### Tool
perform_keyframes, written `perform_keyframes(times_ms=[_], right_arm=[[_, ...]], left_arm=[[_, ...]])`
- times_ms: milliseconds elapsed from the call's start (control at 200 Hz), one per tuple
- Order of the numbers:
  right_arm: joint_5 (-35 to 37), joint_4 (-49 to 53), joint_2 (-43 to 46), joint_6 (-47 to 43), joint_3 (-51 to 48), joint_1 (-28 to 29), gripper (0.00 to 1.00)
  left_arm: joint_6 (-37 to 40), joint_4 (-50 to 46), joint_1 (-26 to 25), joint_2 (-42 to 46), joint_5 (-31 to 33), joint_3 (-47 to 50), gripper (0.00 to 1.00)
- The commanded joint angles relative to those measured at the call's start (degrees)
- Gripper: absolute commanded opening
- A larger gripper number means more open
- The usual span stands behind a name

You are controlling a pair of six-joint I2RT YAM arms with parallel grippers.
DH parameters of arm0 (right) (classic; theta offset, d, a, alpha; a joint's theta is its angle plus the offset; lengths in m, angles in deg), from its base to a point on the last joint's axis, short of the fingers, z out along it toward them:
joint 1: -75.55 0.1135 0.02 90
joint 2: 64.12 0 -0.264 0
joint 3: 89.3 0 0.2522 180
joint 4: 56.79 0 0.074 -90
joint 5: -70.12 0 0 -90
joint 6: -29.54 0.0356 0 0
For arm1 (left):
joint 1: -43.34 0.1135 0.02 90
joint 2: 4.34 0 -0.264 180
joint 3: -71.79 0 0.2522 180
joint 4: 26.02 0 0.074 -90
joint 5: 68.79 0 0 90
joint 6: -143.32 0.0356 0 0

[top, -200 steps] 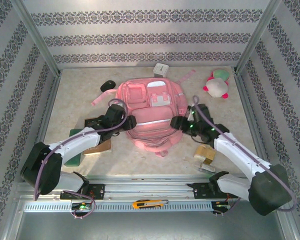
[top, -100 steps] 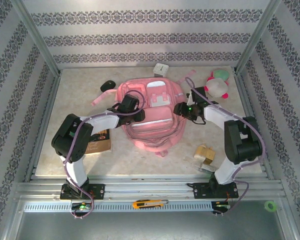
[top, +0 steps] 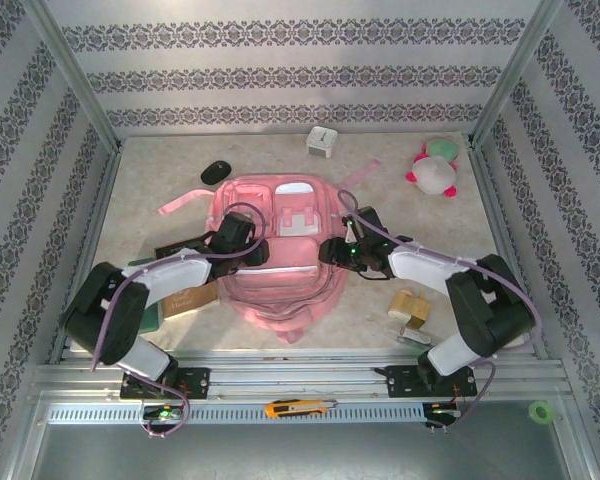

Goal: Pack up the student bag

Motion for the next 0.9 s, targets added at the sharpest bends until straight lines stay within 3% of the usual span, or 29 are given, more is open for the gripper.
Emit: perform_keyframes(times_ms=[0, 90, 215, 405, 595, 899], right_arm=[[4.1, 4.3, 10.0, -0.7, 1.5, -0.5, 0.55], [4.9, 8.3, 17.4, -3.5, 2.9, -1.9, 0.56], [3.4, 7.7, 26.4, -5.5, 0.7, -4.9, 0.56], [-1.2, 6.6, 34.7, -10.6, -1.7, -6.7, 0.56], [-3.1, 4.7, 35.6, -11.2, -4.1, -7.0, 0.56], [-5.1, 0.9, 35.6, -9.4, -6.8, -7.0, 0.56]], left_arm=[[10.8, -5.3, -0.3, 7.6, 4.3, -2.0, 0.57], [23.4, -4.0, -0.4, 13.2, 0.9, -3.0, 0.62], [43.4, -5.1, -0.7, 17.8, -12.4, -3.1, 0.63], [68.3, -12.4, -4.5, 15.9, -26.3, -2.0, 0.60], [77.0, -9.4, -11.3, 8.1, -18.5, -1.5, 0.63], [76.6, -0.4, -13.9, -1.1, -13.4, -2.4, 0.69]])
